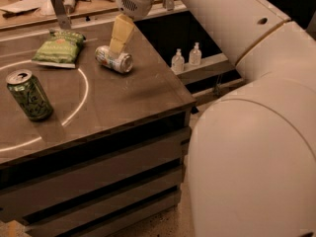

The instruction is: Place 7up can upright

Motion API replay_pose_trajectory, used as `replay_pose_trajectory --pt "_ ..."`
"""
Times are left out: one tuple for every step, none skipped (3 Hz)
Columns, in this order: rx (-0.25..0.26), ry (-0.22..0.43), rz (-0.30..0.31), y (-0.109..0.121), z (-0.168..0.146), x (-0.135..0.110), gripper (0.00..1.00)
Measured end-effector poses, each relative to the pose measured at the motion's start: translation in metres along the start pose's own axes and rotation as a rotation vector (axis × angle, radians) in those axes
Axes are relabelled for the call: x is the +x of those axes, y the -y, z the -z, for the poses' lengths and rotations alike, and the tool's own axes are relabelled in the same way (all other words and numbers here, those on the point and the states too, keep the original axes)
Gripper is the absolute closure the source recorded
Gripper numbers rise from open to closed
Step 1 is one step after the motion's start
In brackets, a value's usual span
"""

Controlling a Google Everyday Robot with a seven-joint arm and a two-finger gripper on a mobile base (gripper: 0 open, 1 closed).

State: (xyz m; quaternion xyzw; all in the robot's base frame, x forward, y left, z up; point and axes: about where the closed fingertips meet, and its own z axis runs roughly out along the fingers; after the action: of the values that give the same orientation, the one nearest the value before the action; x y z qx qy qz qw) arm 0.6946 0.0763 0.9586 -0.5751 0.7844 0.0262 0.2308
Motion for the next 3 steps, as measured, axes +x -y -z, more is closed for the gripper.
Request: replay_pose_trajectory --pt "0.01 0.028 -0.016 0.004 -0.02 -0.024 0.0" --pt "0.013 0.034 -0.024 0.004 -0.042 -0.048 0.0" --pt "0.01 0.044 -0.028 0.002 -0.056 -0.063 0.0"
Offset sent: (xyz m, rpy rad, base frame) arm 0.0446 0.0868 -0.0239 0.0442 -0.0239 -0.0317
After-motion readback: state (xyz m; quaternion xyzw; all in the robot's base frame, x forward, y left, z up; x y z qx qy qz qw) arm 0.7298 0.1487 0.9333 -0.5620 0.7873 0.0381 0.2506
